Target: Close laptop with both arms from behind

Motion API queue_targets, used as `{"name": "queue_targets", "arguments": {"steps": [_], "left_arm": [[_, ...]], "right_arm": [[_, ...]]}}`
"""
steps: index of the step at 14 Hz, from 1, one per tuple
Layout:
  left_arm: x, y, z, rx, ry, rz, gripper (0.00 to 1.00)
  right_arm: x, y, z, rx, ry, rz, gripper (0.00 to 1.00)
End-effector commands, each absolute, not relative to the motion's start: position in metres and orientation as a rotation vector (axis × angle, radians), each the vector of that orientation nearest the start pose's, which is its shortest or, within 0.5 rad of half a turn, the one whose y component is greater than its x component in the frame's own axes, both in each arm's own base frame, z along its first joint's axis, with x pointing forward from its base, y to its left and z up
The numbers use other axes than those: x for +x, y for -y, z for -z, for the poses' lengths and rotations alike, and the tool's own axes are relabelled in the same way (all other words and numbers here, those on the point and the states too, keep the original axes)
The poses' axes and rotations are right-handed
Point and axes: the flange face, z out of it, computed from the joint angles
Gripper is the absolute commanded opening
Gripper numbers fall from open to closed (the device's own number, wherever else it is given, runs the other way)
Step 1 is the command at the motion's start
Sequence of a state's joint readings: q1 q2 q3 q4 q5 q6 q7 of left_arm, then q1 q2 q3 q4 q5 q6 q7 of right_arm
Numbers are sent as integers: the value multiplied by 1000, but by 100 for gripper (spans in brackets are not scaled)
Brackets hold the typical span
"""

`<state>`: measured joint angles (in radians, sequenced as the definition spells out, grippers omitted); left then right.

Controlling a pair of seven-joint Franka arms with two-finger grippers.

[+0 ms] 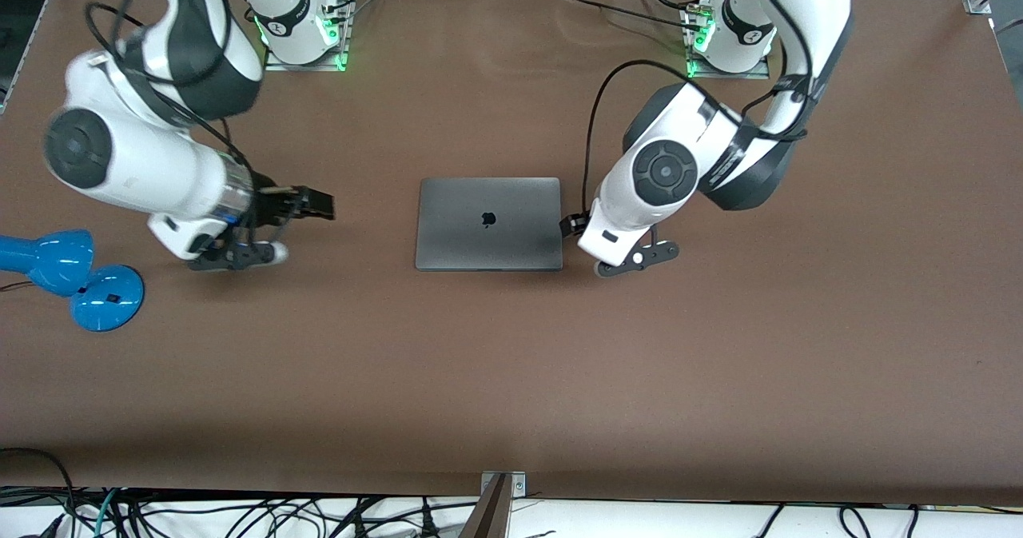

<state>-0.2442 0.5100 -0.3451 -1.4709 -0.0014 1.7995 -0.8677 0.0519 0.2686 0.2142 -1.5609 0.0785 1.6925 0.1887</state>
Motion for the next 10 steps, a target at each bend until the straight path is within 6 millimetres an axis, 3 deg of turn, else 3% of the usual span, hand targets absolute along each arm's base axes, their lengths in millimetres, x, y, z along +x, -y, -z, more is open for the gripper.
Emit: {"name": "queue_targets", "arguments": {"steps": [1,5,7,10], "left_arm": [[581,319,-432,-3112,444,-269,100],[591,268,-476,-3138,394,-197,100],[597,237,-488,-3115,276,-197,100],[588,216,-523,-3093,215,-143,100]], "right_arm": [[591,-124,-523,-3116,62,-228,100],[577,-75,-572,-3119,11,-155,100],[569,-58,-583,-3127,-24,-163,100],[562,-43,-588,-3129,-62,-192,100]]}}
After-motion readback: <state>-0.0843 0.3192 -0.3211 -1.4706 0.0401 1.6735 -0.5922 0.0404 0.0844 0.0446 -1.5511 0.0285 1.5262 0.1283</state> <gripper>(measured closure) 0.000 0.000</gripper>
